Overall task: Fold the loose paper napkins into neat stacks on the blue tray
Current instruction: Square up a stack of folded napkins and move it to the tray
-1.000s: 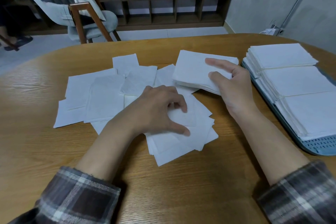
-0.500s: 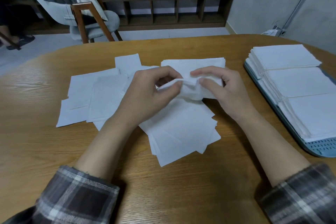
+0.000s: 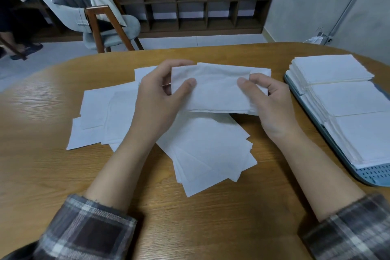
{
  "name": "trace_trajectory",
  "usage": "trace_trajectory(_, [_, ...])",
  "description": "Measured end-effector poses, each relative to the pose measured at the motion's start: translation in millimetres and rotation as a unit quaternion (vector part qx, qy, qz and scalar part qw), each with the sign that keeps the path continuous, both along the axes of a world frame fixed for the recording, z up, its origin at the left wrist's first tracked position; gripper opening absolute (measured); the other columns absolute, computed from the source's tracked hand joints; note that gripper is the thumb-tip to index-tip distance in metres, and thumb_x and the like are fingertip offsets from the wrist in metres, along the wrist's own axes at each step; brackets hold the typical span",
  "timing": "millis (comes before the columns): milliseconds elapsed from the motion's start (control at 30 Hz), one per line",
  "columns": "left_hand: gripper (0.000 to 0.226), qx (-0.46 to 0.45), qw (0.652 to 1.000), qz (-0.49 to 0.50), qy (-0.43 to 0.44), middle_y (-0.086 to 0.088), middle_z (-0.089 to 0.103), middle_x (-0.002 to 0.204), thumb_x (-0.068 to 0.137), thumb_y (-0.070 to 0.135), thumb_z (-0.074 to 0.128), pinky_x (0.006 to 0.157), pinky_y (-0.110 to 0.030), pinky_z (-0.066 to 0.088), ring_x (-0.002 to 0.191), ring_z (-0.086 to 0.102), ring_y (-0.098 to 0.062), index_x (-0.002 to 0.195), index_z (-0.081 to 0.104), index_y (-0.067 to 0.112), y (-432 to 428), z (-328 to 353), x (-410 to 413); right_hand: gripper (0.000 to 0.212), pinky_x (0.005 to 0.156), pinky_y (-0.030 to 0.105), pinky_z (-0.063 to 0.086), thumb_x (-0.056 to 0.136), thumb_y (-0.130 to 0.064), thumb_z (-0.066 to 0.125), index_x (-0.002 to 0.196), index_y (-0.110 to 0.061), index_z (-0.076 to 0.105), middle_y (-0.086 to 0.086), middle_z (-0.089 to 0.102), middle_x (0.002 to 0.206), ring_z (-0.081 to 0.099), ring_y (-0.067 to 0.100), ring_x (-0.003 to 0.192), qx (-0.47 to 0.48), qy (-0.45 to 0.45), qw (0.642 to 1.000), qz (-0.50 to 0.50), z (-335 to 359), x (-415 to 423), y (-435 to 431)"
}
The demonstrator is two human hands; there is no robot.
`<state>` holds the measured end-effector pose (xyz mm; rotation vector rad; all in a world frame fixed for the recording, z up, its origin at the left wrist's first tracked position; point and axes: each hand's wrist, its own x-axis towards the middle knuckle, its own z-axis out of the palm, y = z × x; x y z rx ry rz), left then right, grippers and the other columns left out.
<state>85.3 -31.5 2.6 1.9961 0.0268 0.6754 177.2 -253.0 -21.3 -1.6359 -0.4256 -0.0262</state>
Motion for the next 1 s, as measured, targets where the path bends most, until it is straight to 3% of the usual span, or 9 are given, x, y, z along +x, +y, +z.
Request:
trace_trajectory(67, [0.033, -0.034, 0.999, 0.012, -0.011, -0.009, 0.049, 0.079, 0.099, 0.021, 0.075, 0.056, -0.019, 0.034, 0.065, 0.038, -0.01, 0.131, 0.066, 0.027, -2, 1, 0, 0.032, 0.116, 0.057, 0.042, 0.095, -0.041, 0.076, 0.097, -0.008, 0.077, 0.015, 0.074, 0.111, 0.068, 0.031, 0.115, 0.032, 0.013, 0.999, 0.019, 3, -3, 1])
trace_trajectory(133, [0.035, -0.06, 0.998, 0.005, -0.025, 0.007, 0.045, 0.077, 0.099, 0.018, 0.075, 0.054, -0.022, 0.033, 0.063, 0.034, -0.013, 0.13, 0.061, 0.027, -3, 1, 0, 0.038, 0.115, 0.065, 0.04, 0.093, -0.041, 0.076, 0.097, -0.004, 0.073, 0.024, 0.07, 0.113, 0.065, 0.043, 0.116, 0.058, 0.027, 0.997, 0.037, 4, -3, 1])
trace_trajectory(267, [0.024, -0.057, 0.998, -0.018, -0.032, 0.0, 0.068, 0.108, 0.1, 0.015, 0.073, 0.053, -0.048, 0.041, 0.073, 0.051, -0.043, 0.119, 0.064, 0.026, -2, 0, 1, 0.018, 0.11, 0.05, 0.049, 0.1, -0.024, 0.071, 0.111, -0.009, 0.075, 0.01, 0.077, 0.117, 0.072, 0.029, 0.115, 0.095, 0.094, 0.988, 0.072, 6, -4, 2])
trace_trajectory(333, [0.014, -0.055, 0.998, -0.032, -0.017, 0.008, 0.073, 0.107, 0.101, 0.01, 0.07, 0.054, -0.049, 0.038, 0.073, 0.049, -0.044, 0.11, 0.073, 0.021, -1, -1, 1, 0.031, 0.106, 0.041, 0.052, 0.101, -0.027, 0.07, 0.125, -0.008, 0.071, 0.006, 0.077, 0.122, 0.072, 0.023, 0.117, 0.118, 0.144, 0.98, 0.074, 8, -6, 4])
trace_trajectory(400, [0.016, -0.063, 0.997, -0.041, 0.006, 0.014, 0.075, 0.103, 0.102, 0.007, 0.067, 0.053, -0.046, 0.035, 0.067, 0.044, -0.044, 0.105, 0.077, 0.019, -3, -1, 0, 0.022, 0.099, 0.038, 0.055, 0.104, -0.029, 0.064, 0.114, -0.014, 0.076, 0.005, 0.079, 0.115, 0.075, 0.021, 0.111, 0.11, 0.155, 0.979, 0.072, 9, -7, 6])
trace_trajectory(533, [0.026, -0.09, 0.993, -0.065, 0.038, 0.009, 0.071, 0.097, 0.101, 0.0, 0.061, 0.062, -0.027, 0.046, 0.081, 0.063, -0.015, 0.11, 0.076, 0.02, -6, 2, -2, 0.019, 0.094, 0.041, 0.057, 0.104, -0.028, 0.065, 0.096, -0.02, 0.08, 0.004, 0.081, 0.107, 0.077, 0.021, 0.103, 0.078, 0.133, 0.986, 0.057, 9, -9, 6])
trace_trajectory(667, [0.026, -0.093, 0.994, -0.022, 0.06, 0.005, 0.046, 0.07, 0.102, 0.02, 0.065, 0.067, -0.028, 0.04, 0.074, 0.044, -0.016, 0.122, 0.069, 0.036, -6, 3, -1, 0.016, 0.094, 0.041, 0.058, 0.103, -0.025, 0.067, 0.103, -0.014, 0.079, 0.005, 0.081, 0.108, 0.077, 0.023, 0.104, 0.054, 0.119, 0.989, 0.066, 10, -11, 4])
trace_trajectory(833, [0.011, -0.105, 0.992, -0.004, 0.07, 0.022, 0.077, 0.095, 0.094, 0.035, 0.08, 0.079, -0.021, 0.049, 0.088, 0.064, 0.005, 0.103, 0.083, 0.029, -8, 4, -3, 0.016, 0.081, 0.028, 0.061, 0.101, -0.021, 0.07, 0.108, -0.009, 0.079, 0.004, 0.081, 0.108, 0.077, 0.019, 0.101, 0.018, 0.095, 0.991, 0.095, 10, -13, 3])
trace_trajectory(1000, [0.009, -0.119, 0.987, -0.025, 0.108, 0.013, 0.08, 0.101, 0.091, 0.026, 0.084, 0.08, -0.025, 0.06, 0.095, 0.075, -0.006, 0.098, 0.085, 0.021, -8, 4, -3, 0.016, 0.08, 0.031, 0.06, 0.099, -0.025, 0.071, 0.103, -0.013, 0.08, 0.004, 0.081, 0.105, 0.077, 0.02, 0.099, 0.015, 0.096, 0.989, 0.109, 11, -15, 4])
